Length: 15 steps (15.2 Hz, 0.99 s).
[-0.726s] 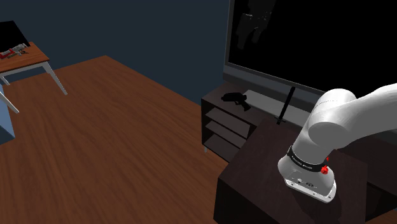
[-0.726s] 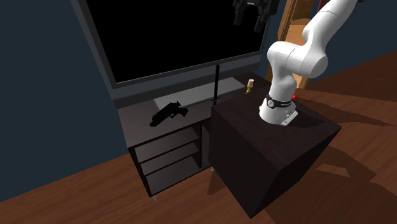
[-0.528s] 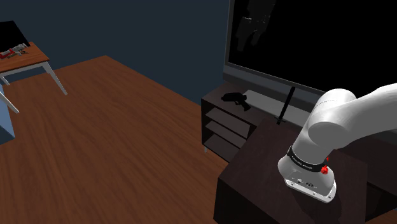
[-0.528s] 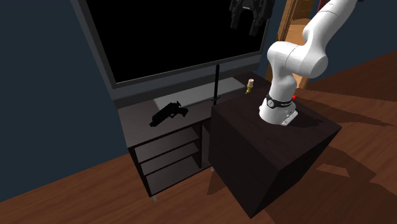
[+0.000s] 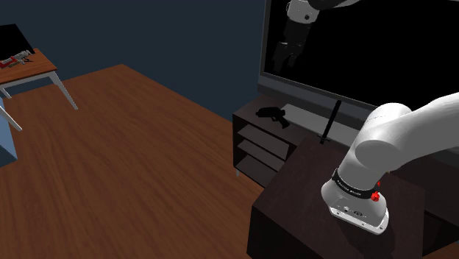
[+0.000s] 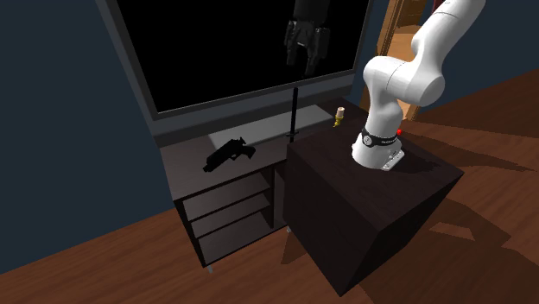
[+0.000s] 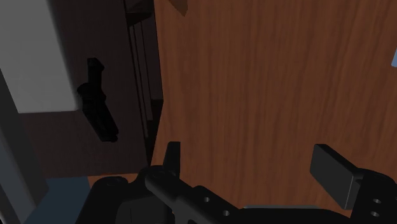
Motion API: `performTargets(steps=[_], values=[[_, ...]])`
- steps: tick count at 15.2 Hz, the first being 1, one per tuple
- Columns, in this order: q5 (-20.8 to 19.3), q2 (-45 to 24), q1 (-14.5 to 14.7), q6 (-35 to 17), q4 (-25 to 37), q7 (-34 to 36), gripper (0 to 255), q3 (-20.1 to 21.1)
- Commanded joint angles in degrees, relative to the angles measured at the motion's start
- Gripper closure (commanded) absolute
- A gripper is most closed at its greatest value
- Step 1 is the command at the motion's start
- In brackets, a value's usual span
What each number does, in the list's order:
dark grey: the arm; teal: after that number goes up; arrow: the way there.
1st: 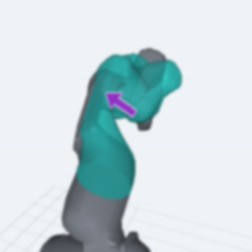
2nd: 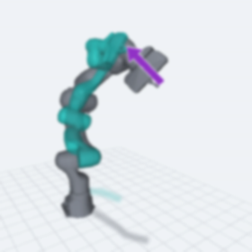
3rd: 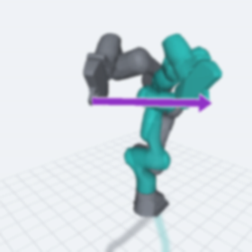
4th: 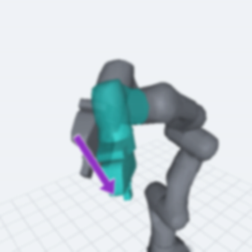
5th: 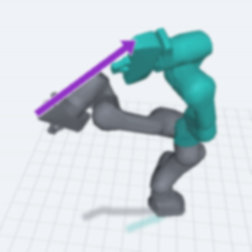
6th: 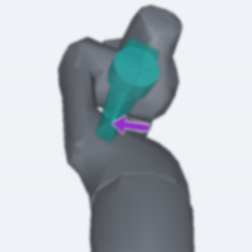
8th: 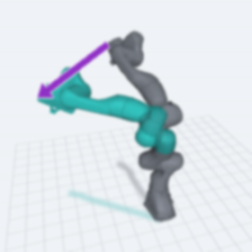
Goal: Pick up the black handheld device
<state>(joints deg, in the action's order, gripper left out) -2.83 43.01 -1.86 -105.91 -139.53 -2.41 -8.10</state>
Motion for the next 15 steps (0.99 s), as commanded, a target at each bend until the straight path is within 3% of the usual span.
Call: performTargets(steps=[1,9,15], values=[[-0.65,-1.54,-0.57,-3.16,-1.67,-2.2,0,-2.31],[-1.08,-12.22,-1.38,-15.88,-4.51,-10.68,0,-11.21],[2.37,-23.6,-0.13,-24.87,-3.35,-19.01,0,-18.42]])
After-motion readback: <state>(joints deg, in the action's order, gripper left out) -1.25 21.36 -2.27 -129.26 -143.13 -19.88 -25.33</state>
